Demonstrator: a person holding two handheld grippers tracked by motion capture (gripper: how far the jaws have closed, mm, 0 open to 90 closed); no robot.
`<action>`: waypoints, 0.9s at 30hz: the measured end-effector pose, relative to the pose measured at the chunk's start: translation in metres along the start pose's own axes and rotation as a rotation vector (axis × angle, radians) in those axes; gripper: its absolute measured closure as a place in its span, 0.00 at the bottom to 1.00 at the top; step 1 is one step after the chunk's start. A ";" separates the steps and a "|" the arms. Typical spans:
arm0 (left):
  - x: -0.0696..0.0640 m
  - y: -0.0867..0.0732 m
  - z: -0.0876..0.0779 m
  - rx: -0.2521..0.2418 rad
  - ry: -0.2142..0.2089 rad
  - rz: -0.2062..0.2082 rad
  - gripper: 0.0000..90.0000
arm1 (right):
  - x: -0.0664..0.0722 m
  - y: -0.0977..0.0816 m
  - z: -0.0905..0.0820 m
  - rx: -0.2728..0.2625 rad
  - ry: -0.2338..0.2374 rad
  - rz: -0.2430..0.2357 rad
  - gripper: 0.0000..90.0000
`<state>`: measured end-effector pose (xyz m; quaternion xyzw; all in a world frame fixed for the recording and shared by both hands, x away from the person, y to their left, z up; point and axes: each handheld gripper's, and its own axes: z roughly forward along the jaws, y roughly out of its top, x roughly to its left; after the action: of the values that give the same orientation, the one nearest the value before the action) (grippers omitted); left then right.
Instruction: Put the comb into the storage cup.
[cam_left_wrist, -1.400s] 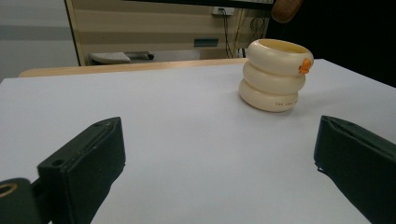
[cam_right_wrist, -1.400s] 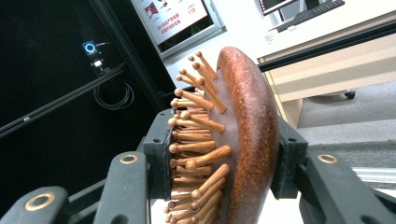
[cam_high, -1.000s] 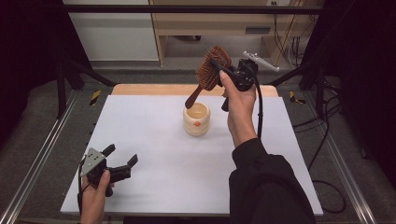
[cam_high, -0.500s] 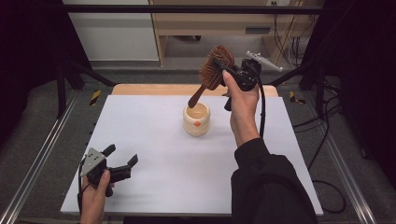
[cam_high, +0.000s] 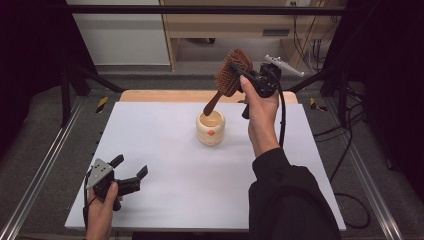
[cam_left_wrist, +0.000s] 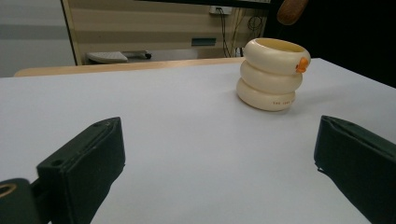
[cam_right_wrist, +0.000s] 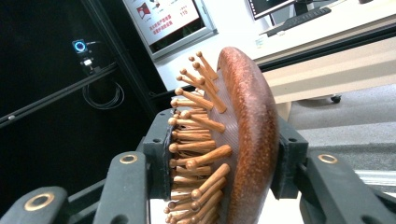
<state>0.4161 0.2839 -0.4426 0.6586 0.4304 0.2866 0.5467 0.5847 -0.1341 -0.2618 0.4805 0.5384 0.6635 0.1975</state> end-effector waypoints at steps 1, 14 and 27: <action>0.000 0.000 0.000 0.000 0.000 0.001 0.02 | 0.000 0.000 0.000 -0.001 -0.001 -0.002 0.57; 0.000 0.000 0.000 0.001 0.000 0.003 0.02 | -0.003 -0.003 0.000 0.016 -0.011 -0.021 0.57; 0.000 0.000 0.000 -0.001 0.000 0.003 0.02 | -0.011 -0.018 0.011 0.050 -0.043 -0.039 0.57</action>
<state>0.4162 0.2841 -0.4427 0.6590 0.4294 0.2873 0.5466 0.5943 -0.1311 -0.2832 0.4887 0.5597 0.6355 0.2097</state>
